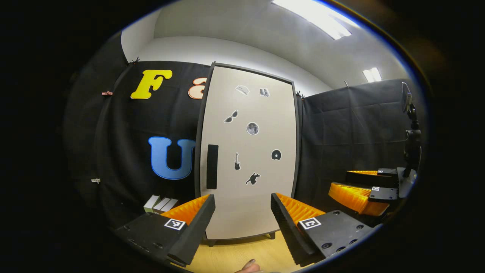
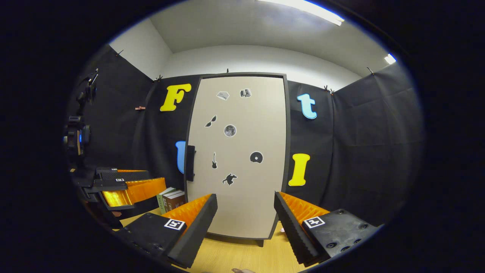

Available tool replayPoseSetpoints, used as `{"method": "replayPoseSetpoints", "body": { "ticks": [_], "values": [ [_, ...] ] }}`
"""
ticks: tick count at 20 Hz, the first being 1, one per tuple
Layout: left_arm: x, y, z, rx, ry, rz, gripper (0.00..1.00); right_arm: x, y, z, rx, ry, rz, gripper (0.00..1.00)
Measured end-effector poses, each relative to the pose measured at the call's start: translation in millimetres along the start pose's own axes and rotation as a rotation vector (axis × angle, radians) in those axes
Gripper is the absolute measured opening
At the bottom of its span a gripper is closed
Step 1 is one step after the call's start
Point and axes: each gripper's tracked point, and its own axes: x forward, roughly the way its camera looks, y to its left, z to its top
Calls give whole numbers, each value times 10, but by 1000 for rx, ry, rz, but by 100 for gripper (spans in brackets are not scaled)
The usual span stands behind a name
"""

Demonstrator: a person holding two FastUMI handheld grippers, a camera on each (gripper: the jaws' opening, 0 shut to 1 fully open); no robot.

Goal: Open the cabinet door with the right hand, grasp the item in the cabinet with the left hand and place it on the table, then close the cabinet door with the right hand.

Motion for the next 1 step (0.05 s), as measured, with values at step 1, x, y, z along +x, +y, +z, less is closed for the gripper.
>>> {"method": "replayPoseSetpoints", "body": {
  "ticks": [1],
  "values": [
    [2, 3, 1, 2, 0, 1, 93, -9, 1, -4, -1, 0, 1, 97]
  ]
}}
